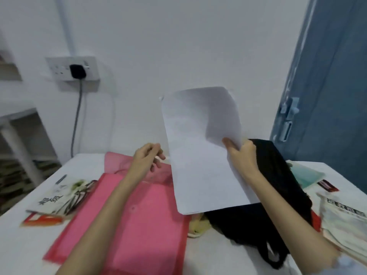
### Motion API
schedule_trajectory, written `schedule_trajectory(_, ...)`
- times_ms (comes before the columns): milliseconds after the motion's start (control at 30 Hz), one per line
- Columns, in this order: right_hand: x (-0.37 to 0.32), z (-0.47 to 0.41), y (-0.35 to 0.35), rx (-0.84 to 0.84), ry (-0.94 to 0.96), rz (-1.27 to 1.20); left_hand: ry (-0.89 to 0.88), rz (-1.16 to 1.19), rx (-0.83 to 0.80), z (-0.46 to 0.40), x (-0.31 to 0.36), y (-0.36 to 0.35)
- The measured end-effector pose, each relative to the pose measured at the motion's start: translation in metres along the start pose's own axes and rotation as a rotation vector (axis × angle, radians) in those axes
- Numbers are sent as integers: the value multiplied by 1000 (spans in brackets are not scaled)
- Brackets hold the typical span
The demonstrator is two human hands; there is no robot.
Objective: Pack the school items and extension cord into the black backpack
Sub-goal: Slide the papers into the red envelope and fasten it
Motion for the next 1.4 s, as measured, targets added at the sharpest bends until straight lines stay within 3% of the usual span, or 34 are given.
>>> schedule_trajectory(67, -6, -3, -31, -20, 33, -30, 24, -150, -71, 4, -22, 45)
schedule_trajectory(200, -11, -12, -86, -45, 100, 40, 75, -665, -210, 7, -84, 103)
schedule_trajectory(367, -6, -34, -132, 42, 151, 191, 125, -850, -454, 5, -133, 119)
schedule_trajectory(467, -3, -47, -144, 77, 94, 187, 51, -911, -487, -9, -139, 117)
schedule_trajectory(567, 5, -56, -150, 94, -11, 146, 6, -797, -454, -22, -141, 119)
schedule_trajectory(767, 31, -65, -159, 112, -193, -14, -43, -296, -310, -29, -156, 135)
schedule_trajectory(933, 33, -69, -173, 74, -219, 18, -141, -539, -510, -30, -161, 133)
schedule_trajectory(1000, 31, -68, -180, 63, -231, 17, -151, -547, -451, -32, -161, 137)
schedule_trajectory(1100, 28, -67, -186, 51, -224, -4, -97, -358, -357, -32, -156, 145)
schedule_trajectory(1300, 10, -68, -197, 13, -106, 38, 57, -134, -669, -33, -128, 150)
schedule_trajectory(1400, 2, -70, -198, 28, -67, 57, 76, -67, -729, -29, -123, 151)
Point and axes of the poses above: each hand's wrist, its own z-axis away from the middle knuckle, its own y-axis out of the back of the hand, x = y × z, the point moved 5 cm from there along -z, towards the middle knuckle, and after that the axes turned 11 degrees about -y, right-handed, at the moved point
